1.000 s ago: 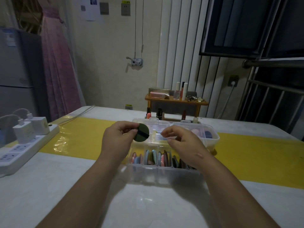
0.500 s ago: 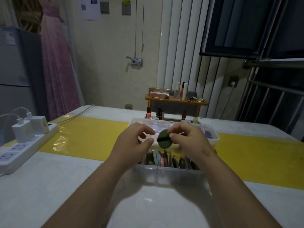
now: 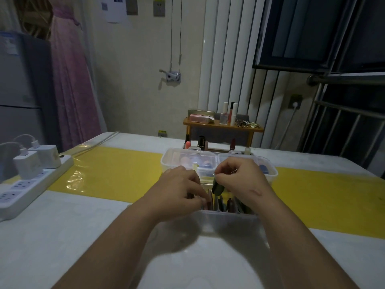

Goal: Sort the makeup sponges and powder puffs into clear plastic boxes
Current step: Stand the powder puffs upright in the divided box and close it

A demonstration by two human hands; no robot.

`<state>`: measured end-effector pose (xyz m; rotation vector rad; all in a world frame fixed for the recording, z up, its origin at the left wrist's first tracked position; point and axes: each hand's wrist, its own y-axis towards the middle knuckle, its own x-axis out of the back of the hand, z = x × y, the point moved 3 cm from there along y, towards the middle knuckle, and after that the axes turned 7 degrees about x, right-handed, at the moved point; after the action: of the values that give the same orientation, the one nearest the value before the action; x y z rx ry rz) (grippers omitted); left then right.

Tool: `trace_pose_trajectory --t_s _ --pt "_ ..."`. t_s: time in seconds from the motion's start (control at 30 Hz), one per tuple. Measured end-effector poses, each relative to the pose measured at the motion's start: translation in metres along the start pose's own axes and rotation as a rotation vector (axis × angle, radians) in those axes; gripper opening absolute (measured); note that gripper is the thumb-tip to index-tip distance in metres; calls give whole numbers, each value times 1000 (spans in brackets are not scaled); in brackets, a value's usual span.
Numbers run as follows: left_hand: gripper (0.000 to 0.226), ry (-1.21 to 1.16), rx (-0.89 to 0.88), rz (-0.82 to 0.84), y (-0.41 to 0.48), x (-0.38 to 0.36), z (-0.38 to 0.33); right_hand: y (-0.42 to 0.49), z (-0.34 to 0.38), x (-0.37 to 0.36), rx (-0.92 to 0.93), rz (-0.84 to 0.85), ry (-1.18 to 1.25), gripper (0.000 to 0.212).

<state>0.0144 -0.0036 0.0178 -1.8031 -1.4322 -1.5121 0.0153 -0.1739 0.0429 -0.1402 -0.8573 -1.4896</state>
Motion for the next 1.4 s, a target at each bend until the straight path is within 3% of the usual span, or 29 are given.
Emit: trace_pose_trajectory --t_s 0.27,0.53,0.77,0.9,1.0,1.1,1.4 --pt "22 50 -13 -3 0 -1 0 0 1 -5 -21 80 -105 14" --pt "41 86 -1 28 2 -2 1 1 0 -14 -24 164 -132 15" --pt "23 108 -2 23 2 -3 0 3 -5 -14 -86 207 -172 18" --pt "27 112 6 34 3 -3 0 2 -4 -16 -112 205 -225 25" --pt "37 127 17 40 2 -3 0 1 -2 -15 -110 197 -273 19" --pt "32 128 22 41 3 -3 0 0 -1 -15 -104 225 -280 16" --pt "43 129 46 43 4 -4 1 -1 3 -12 -93 275 -327 14"
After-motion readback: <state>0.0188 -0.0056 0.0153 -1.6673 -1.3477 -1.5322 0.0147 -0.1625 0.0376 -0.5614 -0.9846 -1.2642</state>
